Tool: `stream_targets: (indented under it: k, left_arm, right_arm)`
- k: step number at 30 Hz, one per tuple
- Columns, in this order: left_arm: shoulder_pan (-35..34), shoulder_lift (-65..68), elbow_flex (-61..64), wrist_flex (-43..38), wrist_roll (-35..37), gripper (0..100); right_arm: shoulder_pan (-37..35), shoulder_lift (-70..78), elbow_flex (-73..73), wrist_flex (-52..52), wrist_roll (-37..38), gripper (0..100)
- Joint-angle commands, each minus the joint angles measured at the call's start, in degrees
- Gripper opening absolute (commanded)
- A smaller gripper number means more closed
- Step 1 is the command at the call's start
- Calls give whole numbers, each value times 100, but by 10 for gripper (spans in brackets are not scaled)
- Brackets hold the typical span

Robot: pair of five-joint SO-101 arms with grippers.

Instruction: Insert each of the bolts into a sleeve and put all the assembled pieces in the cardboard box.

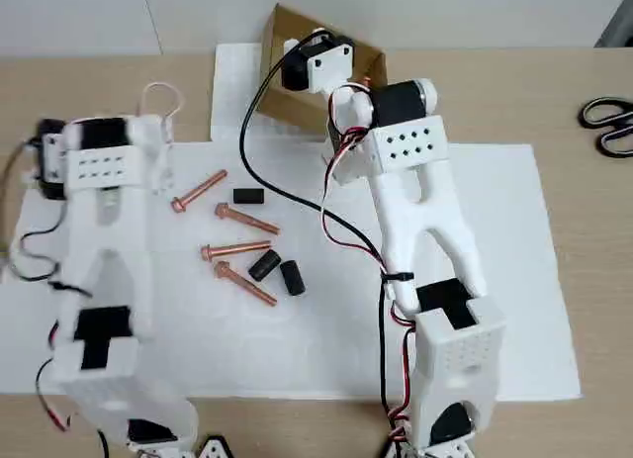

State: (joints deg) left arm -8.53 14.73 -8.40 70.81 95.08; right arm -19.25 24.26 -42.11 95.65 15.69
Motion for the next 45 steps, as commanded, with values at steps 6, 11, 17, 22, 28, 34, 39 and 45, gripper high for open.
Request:
stream_targets:
  k: [6,11,17,22,28,34,39,45]
  left_arm:
    - [158,791,-338,-905,554,137]
    - [26,853,-338,-1011,624,137]
    - [141,791,-365,-1266,659,137]
    - [484,615,-400,-870,668,137]
    - [466,299,-541,-668,1011,134]
    - [554,281,-523,-360,1020,134]
    - [563,791,-523,-422,853,134]
    - [352,862,-532,-316,826,136]
  right_arm:
    - [40,-418,-26,22,-35,6]
    - [40,-418,-26,31,-35,6]
    - [40,-409,-26,-4,-53,5]
    - [40,-409,-26,31,-53,5]
    - [40,-409,-26,31,-53,5]
    - [40,-409,-26,-13,-35,5]
    - [-4,-400,-26,-4,-53,5]
    - [-119,-409,-35,-13,-26,5]
